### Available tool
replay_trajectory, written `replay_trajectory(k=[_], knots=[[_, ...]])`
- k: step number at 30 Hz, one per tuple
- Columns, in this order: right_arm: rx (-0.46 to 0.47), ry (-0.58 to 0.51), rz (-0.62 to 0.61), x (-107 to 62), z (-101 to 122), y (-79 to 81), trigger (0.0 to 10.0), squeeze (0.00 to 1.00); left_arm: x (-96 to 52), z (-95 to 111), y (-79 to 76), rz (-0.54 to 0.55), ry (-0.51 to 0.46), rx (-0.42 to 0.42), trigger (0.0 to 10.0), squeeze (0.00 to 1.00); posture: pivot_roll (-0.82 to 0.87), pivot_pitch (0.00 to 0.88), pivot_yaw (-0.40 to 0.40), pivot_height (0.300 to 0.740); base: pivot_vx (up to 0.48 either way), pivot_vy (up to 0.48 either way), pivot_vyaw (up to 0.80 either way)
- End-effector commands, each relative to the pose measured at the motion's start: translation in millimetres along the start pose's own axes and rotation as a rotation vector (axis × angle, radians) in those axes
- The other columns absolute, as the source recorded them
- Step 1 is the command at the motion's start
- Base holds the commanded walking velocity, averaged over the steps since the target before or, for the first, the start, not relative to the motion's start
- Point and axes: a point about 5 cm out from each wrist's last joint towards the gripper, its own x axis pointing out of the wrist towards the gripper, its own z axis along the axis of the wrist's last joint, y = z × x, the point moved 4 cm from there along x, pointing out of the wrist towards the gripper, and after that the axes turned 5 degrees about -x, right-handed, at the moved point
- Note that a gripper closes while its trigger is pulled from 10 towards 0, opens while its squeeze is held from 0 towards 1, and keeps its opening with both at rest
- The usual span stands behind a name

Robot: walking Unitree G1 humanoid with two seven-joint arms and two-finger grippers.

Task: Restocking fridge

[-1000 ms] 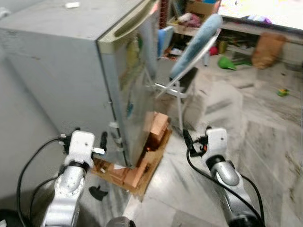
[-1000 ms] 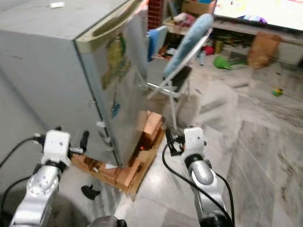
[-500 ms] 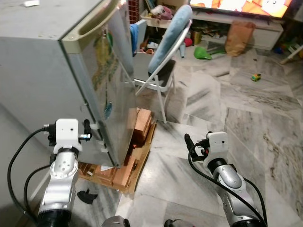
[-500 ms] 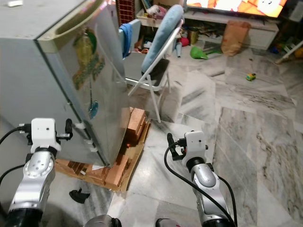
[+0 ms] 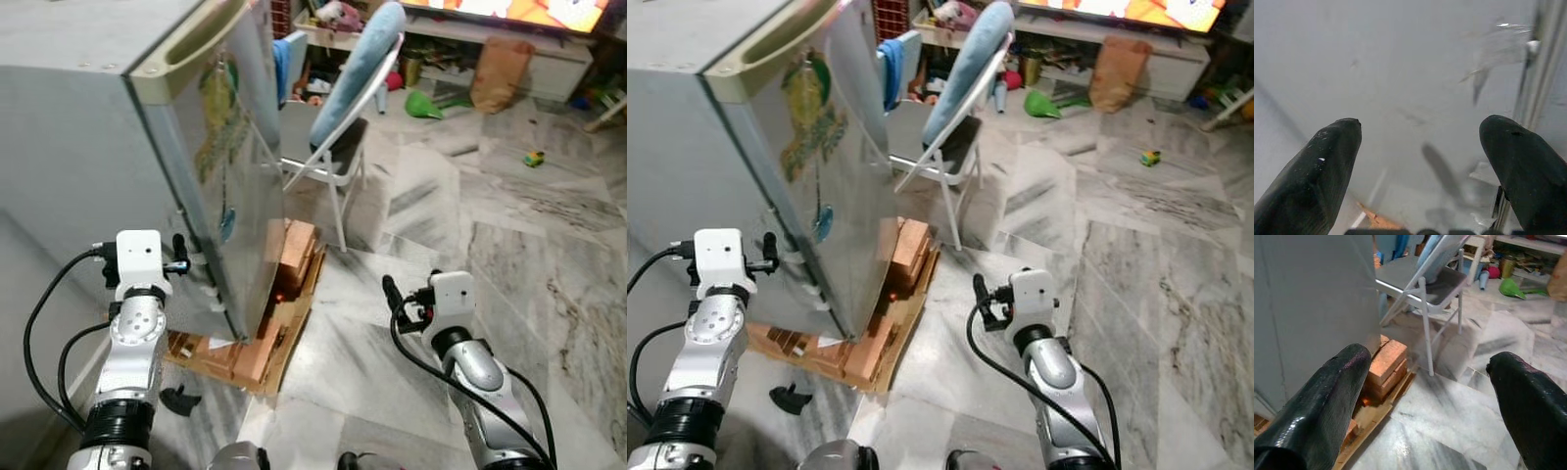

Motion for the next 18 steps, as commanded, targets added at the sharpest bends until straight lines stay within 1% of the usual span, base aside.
replay_trajectory(k=[1, 2, 3, 4, 6, 7, 8, 9, 10, 11, 14, 15, 16, 17, 18], knots=[[-0.004, 0.007, 0.004, -1.7, -1, 0.2, 10.0, 0.0, 3.3, 3, -3.9, -0.025, -0.008, -0.029, 10.0, 0.0, 0.07, 0.072, -0.001, 0.74, 0.0, 0.0, 0.0], [-0.004, 0.008, 0.005, -1.7, -1, 0.2, 10.0, 0.0, 4.8, 5, -7.6, -0.053, -0.016, -0.053, 10.0, 0.0, 0.07, 0.074, -0.002, 0.74, 0.0, 0.0, 0.0], [-0.003, 0.01, 0.005, -1.8, -1, 0.1, 10.0, 0.0, 6.3, 8, -11.4, -0.079, -0.026, -0.058, 10.0, 0.0, 0.07, 0.074, -0.004, 0.74, 0.0, 0.0, 0.0], [-0.003, 0.01, 0.005, -1.8, -1, 0.1, 10.0, 0.0, 6.3, 8, -11.4, -0.079, -0.026, -0.058, 10.0, 0.0, 0.07, 0.074, -0.004, 0.74, 0.0, 0.0, 0.0], [-0.003, 0.012, 0.007, -2.4, -2, -0.1, 10.0, 0.0, 7.7, 13, -20.9, -0.145, -0.033, -0.093, 10.0, 0.0, 0.07, 0.076, -0.004, 0.74, 0.0, 0.0, 0.0], [-0.003, 0.014, 0.008, -2.9, -2, -0.1, 10.0, 0.0, 7.9, 17, -27.2, -0.183, -0.042, -0.089, 10.0, 0.0, 0.07, 0.077, -0.003, 0.74, 0.0, 0.0, 0.0], [-0.003, 0.014, 0.008, -2.9, -2, -0.1, 10.0, 0.0, 7.9, 17, -27.2, -0.183, -0.042, -0.089, 10.0, 0.0, 0.07, 0.077, -0.003, 0.74, 0.0, 0.0, 0.0], [-0.001, 0.017, 0.011, -3.2, -2, -0.1, 10.0, 0.0, 7.3, 21, -33.8, -0.226, -0.046, -0.099, 10.0, 0.0, 0.07, 0.078, -0.005, 0.74, 0.0, 0.0, 0.0], [0.006, 0.025, 0.014, -3.7, -4, -0.1, 10.0, 0.0, 5.2, 24, -46.5, -0.301, -0.051, -0.084, 10.0, 0.0, 0.06, 0.081, -0.005, 0.74, 0.0, 0.0, 0.0], [0.008, 0.027, 0.014, -3.7, -4, -0.2, 10.0, 0.0, 4.7, 25, -49.5, -0.315, -0.059, -0.067, 10.0, 0.0, 0.06, 0.081, -0.005, 0.74, 0.0, 0.0, 0.0], [0.008, 0.031, 0.016, -4.1, -5, 0.4, 10.0, 0.0, 5.6, 23, -54.7, -0.335, -0.041, -0.079, 10.0, 0.0, 0.06, 0.083, -0.006, 0.74, 0.0, 0.0, 0.0], [0.011, 0.033, 0.018, -4.4, -5, 0.9, 10.0, 0.0, 6.6, 22, -58.5, -0.345, -0.034, -0.08, 10.0, 0.0, 0.06, 0.085, -0.005, 0.74, 0.0, 0.0, 0.0], [0.011, 0.033, 0.018, -4.4, -5, 0.9, 10.0, 0.0, 6.6, 22, -58.5, -0.345, -0.034, -0.08, 10.0, 0.0, 0.06, 0.085, -0.005, 0.74, 0.0, 0.0, 0.0], [0.014, 0.034, 0.018, -4.5, -5, 0.7, 10.0, 0.0, 7.5, 24, -65.2, -0.38, -0.037, -0.085, 10.0, 0.0, 0.06, 0.088, -0.006, 0.74, 0.0, 0.0, 0.0], [0.016, 0.036, 0.017, -4.6, -6, 0.5, 10.0, 0.0, 7.8, 24, -68.4, -0.401, -0.032, -0.09, 10.0, 0.0, 0.06, 0.089, -0.006, 0.74, 0.0, 0.0, 0.0]])
